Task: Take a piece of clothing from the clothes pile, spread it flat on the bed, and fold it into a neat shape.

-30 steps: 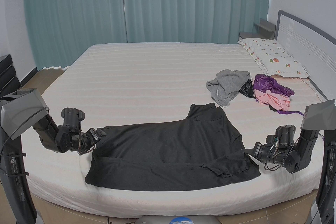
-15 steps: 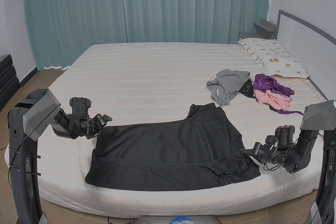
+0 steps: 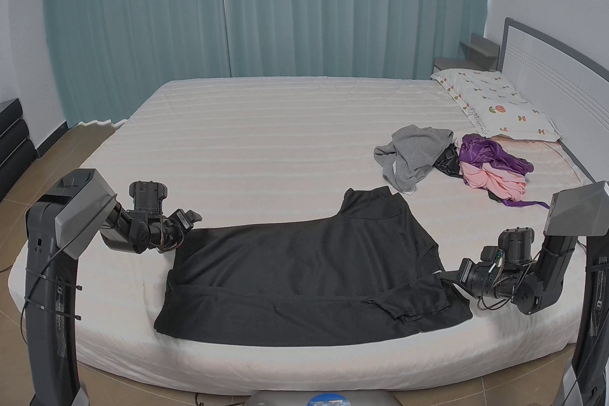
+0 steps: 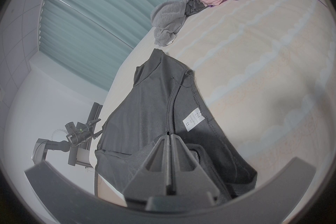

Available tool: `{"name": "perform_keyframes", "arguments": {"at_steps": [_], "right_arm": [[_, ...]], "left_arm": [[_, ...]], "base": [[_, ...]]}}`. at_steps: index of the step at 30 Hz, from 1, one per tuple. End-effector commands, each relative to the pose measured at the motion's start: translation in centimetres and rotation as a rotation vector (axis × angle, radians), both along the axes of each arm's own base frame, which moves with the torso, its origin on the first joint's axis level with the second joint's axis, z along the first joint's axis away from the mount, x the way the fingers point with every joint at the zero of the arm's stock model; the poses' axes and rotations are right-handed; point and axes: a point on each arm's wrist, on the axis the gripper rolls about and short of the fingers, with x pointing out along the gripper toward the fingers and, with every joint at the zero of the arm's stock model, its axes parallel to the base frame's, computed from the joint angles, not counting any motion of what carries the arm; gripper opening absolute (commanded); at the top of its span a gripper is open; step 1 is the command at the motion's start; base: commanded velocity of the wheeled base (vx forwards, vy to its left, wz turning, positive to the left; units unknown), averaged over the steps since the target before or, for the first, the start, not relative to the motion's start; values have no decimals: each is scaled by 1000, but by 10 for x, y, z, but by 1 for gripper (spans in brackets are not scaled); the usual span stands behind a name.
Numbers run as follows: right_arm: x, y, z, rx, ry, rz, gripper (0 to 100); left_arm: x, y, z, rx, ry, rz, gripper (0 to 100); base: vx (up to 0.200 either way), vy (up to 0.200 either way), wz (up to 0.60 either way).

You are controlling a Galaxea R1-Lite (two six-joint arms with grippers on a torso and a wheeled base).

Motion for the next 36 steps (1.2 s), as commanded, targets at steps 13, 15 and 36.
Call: {"name": "perform_keyframes", "arguments": {"at_steps": [13, 15, 36], "right_arm": [[0, 1, -1, 0, 1, 2, 0], [0, 1, -1, 0, 0, 2, 0], [0, 0, -1, 0, 5, 2, 0]], "left_arm": [[17, 8, -4, 30, -49, 56, 0], [22, 15, 1, 46, -74, 103, 0], [26, 19, 2, -15, -84, 120, 100]], "base": [[0, 0, 0], [0, 0, 0], [0, 0, 0]]}}
